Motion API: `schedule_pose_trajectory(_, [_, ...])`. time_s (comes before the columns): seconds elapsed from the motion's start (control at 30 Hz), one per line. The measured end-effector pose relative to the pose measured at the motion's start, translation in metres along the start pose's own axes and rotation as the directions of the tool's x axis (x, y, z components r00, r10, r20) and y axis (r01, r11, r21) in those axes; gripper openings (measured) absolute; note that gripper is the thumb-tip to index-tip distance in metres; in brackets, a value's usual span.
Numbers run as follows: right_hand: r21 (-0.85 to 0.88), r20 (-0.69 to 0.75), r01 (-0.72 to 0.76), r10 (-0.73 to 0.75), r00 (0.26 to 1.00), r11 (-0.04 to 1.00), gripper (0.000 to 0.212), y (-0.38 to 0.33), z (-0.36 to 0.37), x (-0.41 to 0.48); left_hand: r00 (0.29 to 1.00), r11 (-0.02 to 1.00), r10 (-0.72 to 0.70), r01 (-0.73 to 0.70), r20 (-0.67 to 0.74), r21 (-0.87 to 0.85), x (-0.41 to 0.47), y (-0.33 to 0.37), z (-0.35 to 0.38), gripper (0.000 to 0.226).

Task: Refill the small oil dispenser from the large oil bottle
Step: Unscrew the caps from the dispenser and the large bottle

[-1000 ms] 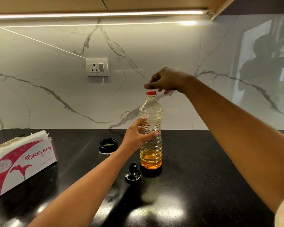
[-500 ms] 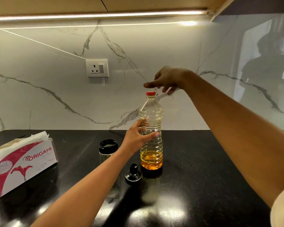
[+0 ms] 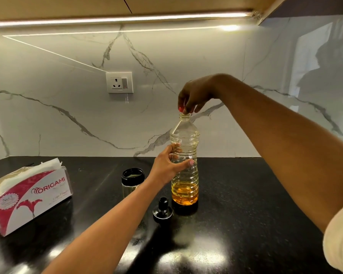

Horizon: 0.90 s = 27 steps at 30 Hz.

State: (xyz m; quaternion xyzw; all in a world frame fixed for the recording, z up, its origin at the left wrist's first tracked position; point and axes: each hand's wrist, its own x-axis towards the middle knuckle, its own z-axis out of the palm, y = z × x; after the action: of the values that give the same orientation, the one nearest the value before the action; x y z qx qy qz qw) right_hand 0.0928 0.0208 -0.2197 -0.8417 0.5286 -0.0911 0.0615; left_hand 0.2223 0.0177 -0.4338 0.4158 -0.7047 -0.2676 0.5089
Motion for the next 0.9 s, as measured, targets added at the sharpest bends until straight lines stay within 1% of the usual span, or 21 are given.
schedule_pose_trajectory(0.07, [0.077, -0.037, 0.046, -0.043, 0.998, 0.996, 0.032, 0.005, -0.005, -0.006, 1.000, 1.000, -0.006, 0.006, -0.001, -0.001, 0.000, -0.001, 0.000, 0.065])
schedule_pose_trajectory(0.13, [0.201, -0.131, 0.083, -0.057, 0.990, 0.976, 0.031, 0.013, -0.006, -0.015, 1.000, 1.000, -0.021, 0.021, -0.006, -0.023, 0.000, -0.003, 0.000, 0.065])
schedule_pose_trajectory(0.2, [0.321, -0.218, 0.097, -0.026, 0.975, 0.942, 0.028, 0.025, 0.001, -0.034, 0.999, 0.999, -0.038, 0.037, -0.007, -0.037, 0.001, -0.005, 0.000, 0.065])
schedule_pose_trajectory(0.27, [0.387, -0.234, 0.080, 0.014, 0.972, 0.918, 0.026, 0.042, 0.022, -0.057, 0.999, 0.999, -0.042, 0.042, -0.004, -0.031, 0.002, -0.006, 0.001, 0.063])
schedule_pose_trajectory(0.33, [0.392, -0.180, 0.026, 0.049, 0.983, 0.919, 0.025, 0.061, 0.054, -0.078, 0.999, 0.999, -0.047, 0.047, -0.008, -0.022, 0.003, -0.007, 0.001, 0.067])
schedule_pose_trajectory(0.43, [0.353, -0.017, -0.099, 0.112, 0.994, 0.930, 0.021, 0.085, 0.110, -0.091, 0.999, 0.999, -0.046, 0.047, -0.018, 0.009, 0.003, -0.006, 0.002, 0.077])
schedule_pose_trajectory(0.5, [0.322, 0.085, -0.168, 0.148, 0.985, 0.932, 0.021, 0.096, 0.145, -0.089, 0.999, 0.999, -0.046, 0.046, -0.024, 0.019, 0.001, -0.005, 0.003, 0.075])
schedule_pose_trajectory(0.57, [0.262, 0.149, -0.190, 0.155, 0.977, 0.946, 0.021, 0.104, 0.171, -0.087, 0.998, 0.999, -0.051, 0.051, -0.031, 0.008, 0.000, -0.004, 0.004, 0.070])
schedule_pose_trajectory(0.67, [0.215, 0.180, -0.186, 0.148, 0.972, 0.959, 0.025, 0.111, 0.194, -0.084, 0.998, 0.998, -0.055, 0.055, -0.030, 0.011, 0.000, -0.005, 0.005, 0.066])
schedule_pose_trajectory(0.8, [0.197, 0.186, -0.170, 0.134, 0.973, 0.966, 0.030, 0.116, 0.207, -0.080, 0.997, 0.998, -0.067, 0.067, -0.027, -0.005, 0.000, -0.006, 0.005, 0.073])
schedule_pose_trajectory(0.9, [0.178, 0.198, -0.162, 0.126, 0.972, 0.971, 0.037, 0.118, 0.211, -0.078, 0.997, 0.997, -0.071, 0.070, -0.028, -0.019, -0.002, -0.004, 0.006, 0.070])
